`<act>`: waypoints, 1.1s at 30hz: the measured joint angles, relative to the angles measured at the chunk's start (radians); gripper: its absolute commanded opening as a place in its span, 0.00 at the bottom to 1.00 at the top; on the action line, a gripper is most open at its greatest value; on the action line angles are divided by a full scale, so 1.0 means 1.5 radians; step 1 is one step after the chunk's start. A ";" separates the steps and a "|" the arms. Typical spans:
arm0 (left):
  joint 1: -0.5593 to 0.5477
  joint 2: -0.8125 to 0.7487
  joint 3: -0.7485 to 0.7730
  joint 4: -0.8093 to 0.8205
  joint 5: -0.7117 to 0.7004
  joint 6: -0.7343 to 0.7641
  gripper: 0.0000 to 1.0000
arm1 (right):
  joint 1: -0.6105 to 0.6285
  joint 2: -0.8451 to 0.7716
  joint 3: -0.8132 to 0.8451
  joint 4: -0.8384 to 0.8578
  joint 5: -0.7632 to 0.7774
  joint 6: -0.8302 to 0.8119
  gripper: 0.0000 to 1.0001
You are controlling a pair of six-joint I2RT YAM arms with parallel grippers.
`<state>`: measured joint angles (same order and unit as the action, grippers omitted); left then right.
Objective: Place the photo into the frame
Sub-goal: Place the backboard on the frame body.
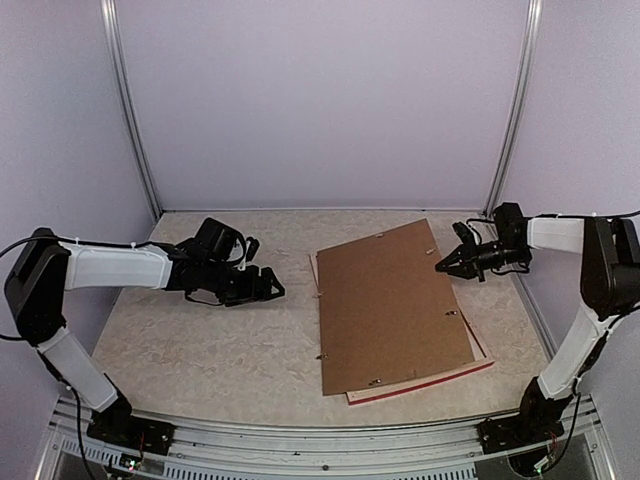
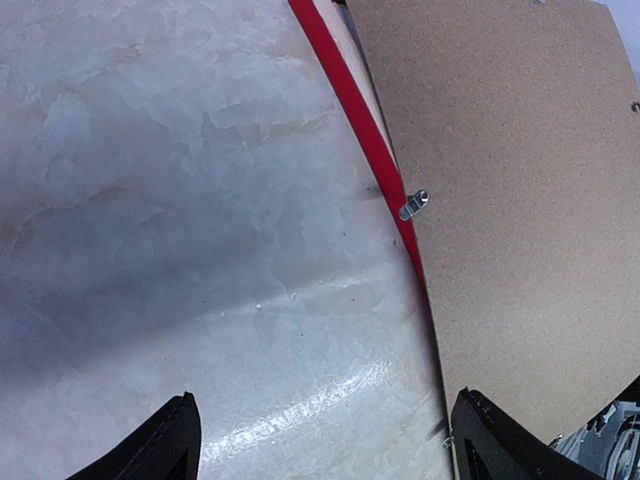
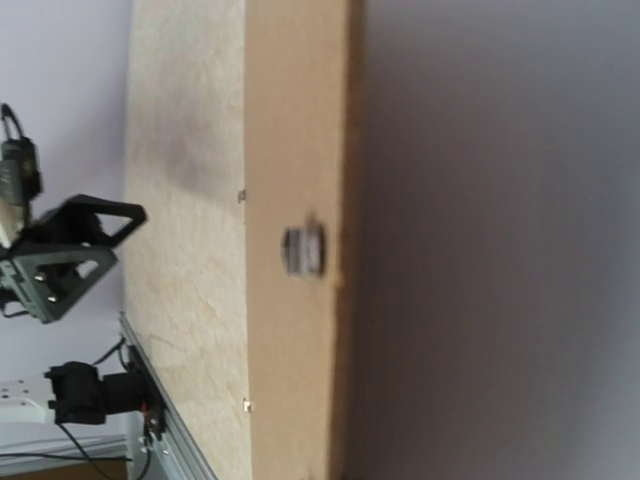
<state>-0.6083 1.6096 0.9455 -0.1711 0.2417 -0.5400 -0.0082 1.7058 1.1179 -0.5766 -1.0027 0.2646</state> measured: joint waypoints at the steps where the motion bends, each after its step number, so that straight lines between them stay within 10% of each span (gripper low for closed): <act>1: -0.001 0.004 0.000 0.003 -0.002 -0.003 0.86 | -0.004 0.013 -0.002 0.019 -0.013 0.004 0.00; 19: -0.102 0.151 0.057 0.125 0.027 -0.101 0.85 | -0.041 0.155 0.081 0.006 -0.017 -0.061 0.01; 33: -0.128 0.223 0.101 0.159 0.051 -0.153 0.74 | -0.048 0.130 0.064 0.000 0.214 -0.058 0.58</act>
<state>-0.8005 1.9446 1.0969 0.0677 0.3180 -0.7700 -0.0807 1.9015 1.2137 -0.5762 -0.6823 0.1776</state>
